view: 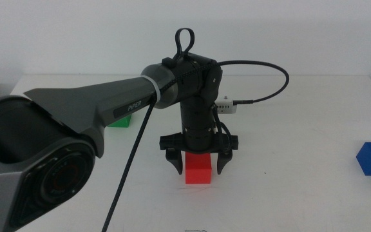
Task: Stack red cubes first, then green, then blue cubes in a specific spot.
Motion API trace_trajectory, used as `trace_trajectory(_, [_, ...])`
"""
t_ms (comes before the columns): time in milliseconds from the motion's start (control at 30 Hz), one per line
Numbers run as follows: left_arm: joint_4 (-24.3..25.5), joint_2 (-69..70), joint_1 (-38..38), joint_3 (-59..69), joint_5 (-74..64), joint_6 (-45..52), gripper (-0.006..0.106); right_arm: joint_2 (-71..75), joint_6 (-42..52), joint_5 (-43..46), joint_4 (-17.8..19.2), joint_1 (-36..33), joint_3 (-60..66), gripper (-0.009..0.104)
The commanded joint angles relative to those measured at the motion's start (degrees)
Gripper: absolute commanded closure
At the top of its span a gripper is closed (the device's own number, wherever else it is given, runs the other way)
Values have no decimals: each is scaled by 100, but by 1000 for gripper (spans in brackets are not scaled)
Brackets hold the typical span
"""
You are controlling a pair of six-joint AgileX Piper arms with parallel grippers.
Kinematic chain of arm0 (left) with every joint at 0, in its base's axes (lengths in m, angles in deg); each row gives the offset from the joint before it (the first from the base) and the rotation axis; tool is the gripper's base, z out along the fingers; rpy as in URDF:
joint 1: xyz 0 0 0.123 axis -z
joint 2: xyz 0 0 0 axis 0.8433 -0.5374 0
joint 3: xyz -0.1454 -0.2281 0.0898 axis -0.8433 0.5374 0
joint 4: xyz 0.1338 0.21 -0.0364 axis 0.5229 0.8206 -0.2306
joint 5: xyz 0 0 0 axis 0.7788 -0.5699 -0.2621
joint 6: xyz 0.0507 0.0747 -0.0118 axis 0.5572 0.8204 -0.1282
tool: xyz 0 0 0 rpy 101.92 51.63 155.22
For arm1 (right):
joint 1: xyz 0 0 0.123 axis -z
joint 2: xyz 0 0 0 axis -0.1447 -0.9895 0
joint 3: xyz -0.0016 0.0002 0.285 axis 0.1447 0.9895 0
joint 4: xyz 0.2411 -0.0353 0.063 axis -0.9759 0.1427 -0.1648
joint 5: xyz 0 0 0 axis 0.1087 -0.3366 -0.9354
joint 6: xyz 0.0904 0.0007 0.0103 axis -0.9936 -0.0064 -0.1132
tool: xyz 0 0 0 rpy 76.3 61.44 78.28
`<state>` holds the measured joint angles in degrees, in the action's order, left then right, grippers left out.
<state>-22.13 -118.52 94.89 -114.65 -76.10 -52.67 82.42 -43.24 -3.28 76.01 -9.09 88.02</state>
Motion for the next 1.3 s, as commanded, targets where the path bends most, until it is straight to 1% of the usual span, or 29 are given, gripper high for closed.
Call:
trace_trajectory(0, [-43, 522, 13, -154, -77, -7, 7, 130, 31, 437, 52, -14, -98, 1])
trace_trajectory(233, [6, 634, -24, -154, -469, -55, 7, 130, 31, 437, 52, -14, -98, 1])
trace_trajectory(500, [135, 942, -60, -154, -514, -55, 7, 130, 31, 437, 52, -14, -98, 1])
trace_trajectory(633, [123, 1217, -163, -154, -569, -67, 7, 130, 31, 437, 52, -14, -98, 1])
trace_trajectory(733, [249, 1501, -295, -159, -569, -67, 7, 130, 31, 437, 52, -14, -98, 1])
trace_trajectory(933, [515, 1953, -814, -159, -569, 500, 7, 130, 31, 437, 52, -14, -98, 1])
trace_trajectory(1100, [534, 2056, -1505, -159, -569, 845, 7, 130, 31, 437, 52, -14, -98, 1])
trace_trajectory(1267, [538, 2029, -2099, -159, -557, 1469, 7, 130, 31, 437, 52, -14, -98, 1])
